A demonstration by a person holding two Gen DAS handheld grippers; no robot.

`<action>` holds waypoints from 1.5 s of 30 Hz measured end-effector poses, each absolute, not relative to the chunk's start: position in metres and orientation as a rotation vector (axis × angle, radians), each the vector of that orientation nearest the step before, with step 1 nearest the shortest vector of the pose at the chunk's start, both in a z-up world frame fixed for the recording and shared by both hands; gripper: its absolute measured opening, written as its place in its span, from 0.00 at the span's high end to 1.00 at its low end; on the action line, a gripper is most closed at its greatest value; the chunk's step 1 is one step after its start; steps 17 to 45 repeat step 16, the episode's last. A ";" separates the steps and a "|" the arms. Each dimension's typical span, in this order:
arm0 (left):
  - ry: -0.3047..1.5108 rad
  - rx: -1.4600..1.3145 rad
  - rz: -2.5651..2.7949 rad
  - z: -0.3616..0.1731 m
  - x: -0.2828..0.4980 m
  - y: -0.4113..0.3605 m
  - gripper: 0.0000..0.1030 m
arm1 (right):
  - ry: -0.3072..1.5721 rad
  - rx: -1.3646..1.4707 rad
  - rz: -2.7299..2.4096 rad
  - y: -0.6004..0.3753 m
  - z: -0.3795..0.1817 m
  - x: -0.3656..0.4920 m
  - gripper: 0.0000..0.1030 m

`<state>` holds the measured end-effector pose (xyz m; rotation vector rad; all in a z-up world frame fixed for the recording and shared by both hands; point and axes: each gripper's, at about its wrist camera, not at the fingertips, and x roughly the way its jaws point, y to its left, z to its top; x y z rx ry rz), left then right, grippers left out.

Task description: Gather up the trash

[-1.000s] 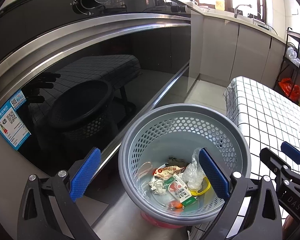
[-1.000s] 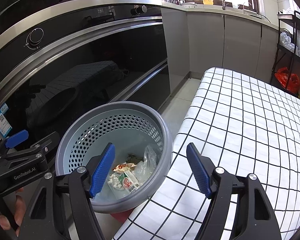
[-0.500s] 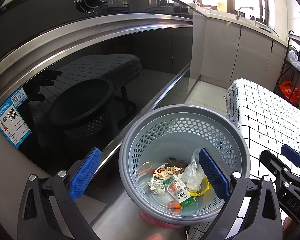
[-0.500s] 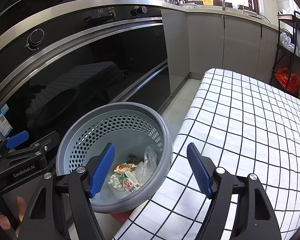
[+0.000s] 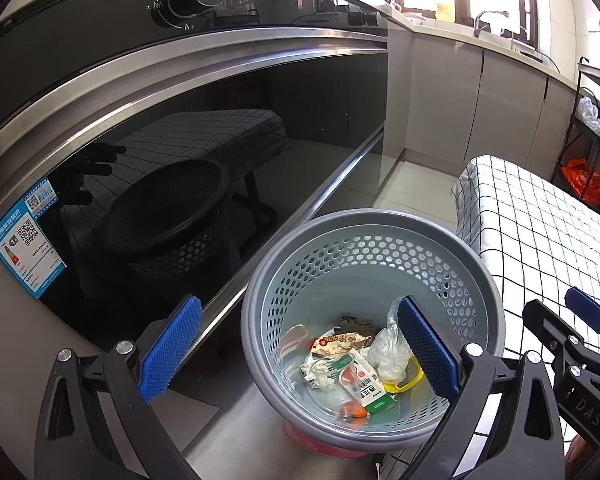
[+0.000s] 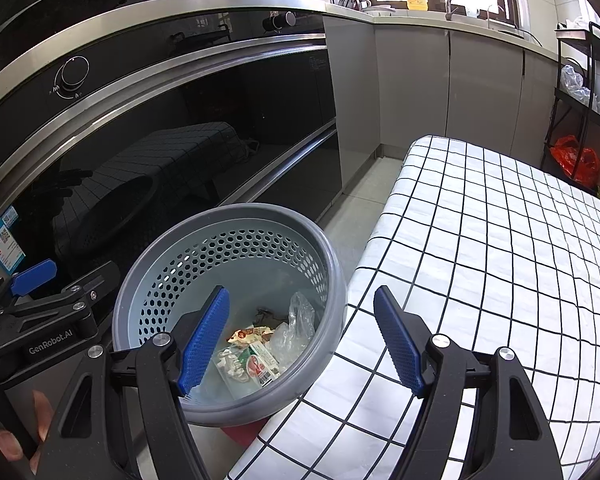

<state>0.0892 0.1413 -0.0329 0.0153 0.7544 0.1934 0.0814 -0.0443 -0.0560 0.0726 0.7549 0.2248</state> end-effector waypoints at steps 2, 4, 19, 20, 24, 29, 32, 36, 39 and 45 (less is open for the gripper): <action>0.756 0.014 0.193 -0.033 0.089 0.142 0.06 | 0.754 0.072 0.224 -0.044 -0.056 0.082 0.31; 0.754 0.013 0.194 -0.033 0.089 0.142 0.06 | 0.753 0.073 0.225 -0.044 -0.055 0.081 0.31; 0.763 0.010 0.186 -0.034 0.091 0.142 0.06 | 0.752 0.072 0.224 -0.044 -0.056 0.081 0.31; 0.763 0.010 0.186 -0.034 0.091 0.142 0.06 | 0.752 0.072 0.224 -0.044 -0.056 0.081 0.31; 0.763 0.010 0.186 -0.034 0.091 0.142 0.06 | 0.752 0.072 0.224 -0.044 -0.056 0.081 0.31; 0.763 0.010 0.186 -0.034 0.091 0.142 0.06 | 0.752 0.072 0.224 -0.044 -0.056 0.081 0.31; 0.763 0.010 0.186 -0.034 0.091 0.142 0.06 | 0.752 0.072 0.224 -0.044 -0.056 0.081 0.31; 0.763 0.010 0.186 -0.034 0.091 0.142 0.06 | 0.752 0.072 0.224 -0.044 -0.056 0.081 0.31; 0.763 0.010 0.186 -0.034 0.091 0.142 0.06 | 0.752 0.072 0.224 -0.044 -0.056 0.081 0.31; 0.763 0.010 0.186 -0.034 0.091 0.142 0.06 | 0.752 0.072 0.224 -0.044 -0.056 0.081 0.31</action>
